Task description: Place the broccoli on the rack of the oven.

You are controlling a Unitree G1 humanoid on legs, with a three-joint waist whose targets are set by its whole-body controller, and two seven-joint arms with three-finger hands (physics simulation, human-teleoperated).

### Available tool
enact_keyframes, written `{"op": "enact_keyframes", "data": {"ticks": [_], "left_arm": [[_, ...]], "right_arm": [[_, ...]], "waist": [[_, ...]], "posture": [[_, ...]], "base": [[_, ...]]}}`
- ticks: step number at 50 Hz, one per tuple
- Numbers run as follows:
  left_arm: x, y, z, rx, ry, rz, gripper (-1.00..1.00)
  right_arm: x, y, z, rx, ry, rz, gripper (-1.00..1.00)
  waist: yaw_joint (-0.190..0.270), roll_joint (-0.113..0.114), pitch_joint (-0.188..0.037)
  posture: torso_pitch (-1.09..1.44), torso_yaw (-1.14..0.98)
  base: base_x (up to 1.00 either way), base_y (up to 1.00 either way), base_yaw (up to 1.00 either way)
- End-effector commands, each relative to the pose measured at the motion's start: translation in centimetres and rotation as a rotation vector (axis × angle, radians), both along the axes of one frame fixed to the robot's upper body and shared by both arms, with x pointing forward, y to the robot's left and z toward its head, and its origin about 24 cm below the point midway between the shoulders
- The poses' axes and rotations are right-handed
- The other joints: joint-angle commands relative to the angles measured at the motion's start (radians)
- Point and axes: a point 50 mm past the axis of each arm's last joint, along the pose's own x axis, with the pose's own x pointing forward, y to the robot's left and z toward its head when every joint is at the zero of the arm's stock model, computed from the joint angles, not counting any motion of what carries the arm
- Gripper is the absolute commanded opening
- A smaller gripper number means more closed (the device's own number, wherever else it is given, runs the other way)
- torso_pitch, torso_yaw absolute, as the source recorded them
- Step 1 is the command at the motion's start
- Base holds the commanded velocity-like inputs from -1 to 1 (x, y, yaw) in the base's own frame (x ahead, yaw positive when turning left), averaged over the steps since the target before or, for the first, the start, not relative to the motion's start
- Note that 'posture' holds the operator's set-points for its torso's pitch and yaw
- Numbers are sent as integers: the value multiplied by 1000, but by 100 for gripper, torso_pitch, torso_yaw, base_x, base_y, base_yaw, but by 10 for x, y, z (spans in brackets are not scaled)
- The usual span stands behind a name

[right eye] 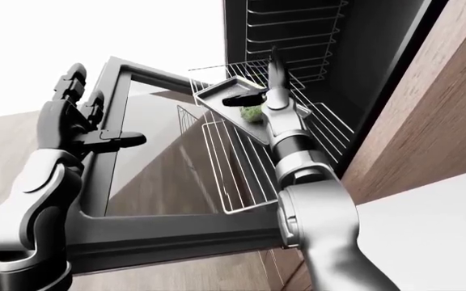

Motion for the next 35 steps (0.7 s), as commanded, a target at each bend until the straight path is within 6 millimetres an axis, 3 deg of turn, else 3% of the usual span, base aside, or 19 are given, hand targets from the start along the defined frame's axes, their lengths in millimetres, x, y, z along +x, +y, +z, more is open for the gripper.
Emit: {"op": "enact_keyframes", "data": {"ticks": [1,10,17,25,35], "left_arm": [[-4,-1,18,10,-92,-1,100],[-3,0,22,11,-97,2,100],[4,3,39,27,-101,25,100],[14,15,66,80,-105,77,100],[18,22,94,136,-138,109,100]], "right_arm": [[1,5,36,-3,-120,25,100],[0,18,54,24,-100,89,100],[-5,29,69,45,-92,145,100],[-36,38,94,39,-153,195,100],[-69,34,117,17,-250,200,100]], "waist": [[1,1,-31],[0,2,-29],[1,3,-26],[6,3,-20],[4,5,-13]], "posture": [[0,0],[0,0],[0,0],[0,0],[0,0]], "base": [[0,0,0],[0,0,0],[0,0,0],[0,0,0],[0,0,0]]}}
